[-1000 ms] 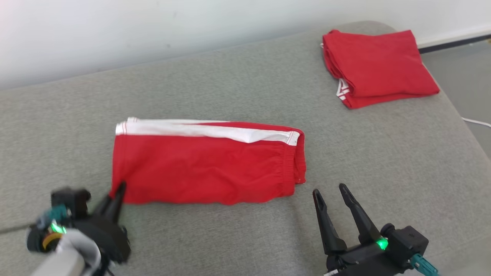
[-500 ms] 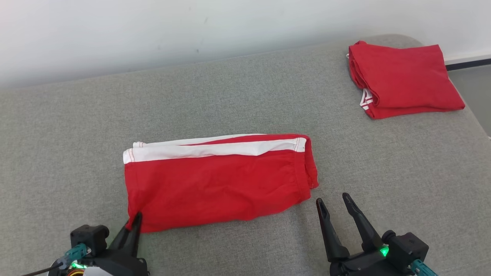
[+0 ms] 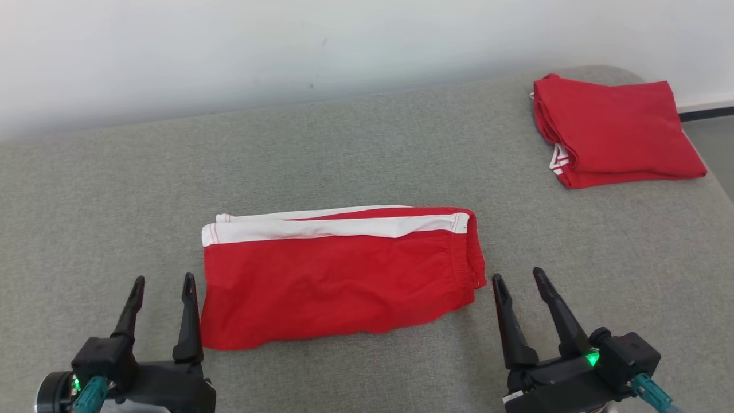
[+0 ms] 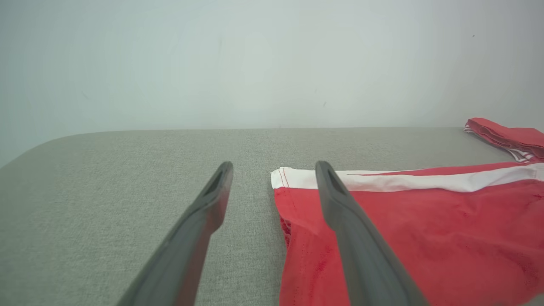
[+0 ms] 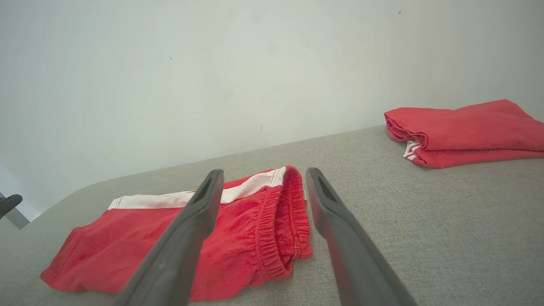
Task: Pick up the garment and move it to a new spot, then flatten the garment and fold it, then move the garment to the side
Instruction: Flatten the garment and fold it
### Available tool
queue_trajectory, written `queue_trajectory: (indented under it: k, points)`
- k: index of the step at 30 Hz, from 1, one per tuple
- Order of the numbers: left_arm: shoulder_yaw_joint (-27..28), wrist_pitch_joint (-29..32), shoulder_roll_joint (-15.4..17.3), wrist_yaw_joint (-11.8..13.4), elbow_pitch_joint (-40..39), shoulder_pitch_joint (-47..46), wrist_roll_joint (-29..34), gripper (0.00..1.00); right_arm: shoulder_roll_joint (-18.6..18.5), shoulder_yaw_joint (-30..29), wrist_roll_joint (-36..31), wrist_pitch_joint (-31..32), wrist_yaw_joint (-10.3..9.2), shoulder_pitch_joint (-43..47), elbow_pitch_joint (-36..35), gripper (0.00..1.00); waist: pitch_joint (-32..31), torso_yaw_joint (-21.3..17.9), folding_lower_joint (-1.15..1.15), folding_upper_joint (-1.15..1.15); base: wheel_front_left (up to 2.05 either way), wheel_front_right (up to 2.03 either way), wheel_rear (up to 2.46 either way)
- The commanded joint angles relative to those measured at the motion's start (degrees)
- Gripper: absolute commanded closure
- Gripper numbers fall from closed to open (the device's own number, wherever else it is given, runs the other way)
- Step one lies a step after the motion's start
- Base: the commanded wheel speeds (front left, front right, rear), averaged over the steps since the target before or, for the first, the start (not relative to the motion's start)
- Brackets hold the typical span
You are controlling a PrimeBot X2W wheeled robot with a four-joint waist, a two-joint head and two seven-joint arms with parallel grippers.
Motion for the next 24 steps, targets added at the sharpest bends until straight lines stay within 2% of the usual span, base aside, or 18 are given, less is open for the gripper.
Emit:
queue_trajectory:
  k: [1, 6, 9, 17, 24]
  points:
    - [1.40, -0.15, -0.99, -0.32, -0.80, 1.50, 1.63, 0.00, 0.28, -0.40, -0.49, 0.02, -0.17, -0.21, -0.16, 0.00, -0.43, 0.68, 0.00, 0.00, 0.00, 0.00, 0.00]
    - [7.25, -0.16, -4.81, -1.58, -4.71, 6.38, 11.11, 0.00, 0.86, -2.54, -1.02, 0.02, -0.17, 0.89, -0.01, 0.00, -1.46, 1.90, 0.00, 0.00, 0.00, 0.00, 0.00]
    - [10.18, -0.16, -6.75, -2.76, -6.17, 8.79, 14.57, 0.00, 1.13, -3.49, -1.16, 0.02, -0.17, 1.46, 0.45, 0.00, -1.79, 2.56, 0.00, 0.00, 0.00, 0.00, 0.00]
    - [16.77, -0.17, -13.12, -6.95, -6.80, 13.82, 20.02, 0.00, 1.93, -5.36, -2.15, 0.02, -0.17, 2.96, 2.51, 0.00, -2.10, 3.92, 0.00, 0.00, 0.00, 0.00, 0.00]
    - [18.87, -0.17, -15.30, -9.53, -5.20, 14.44, 22.18, 0.00, 2.25, -6.16, -3.24, 0.02, -0.17, 3.32, 4.27, 0.00, -2.19, 4.43, 0.00, 0.00, 0.00, 0.00, 0.00]
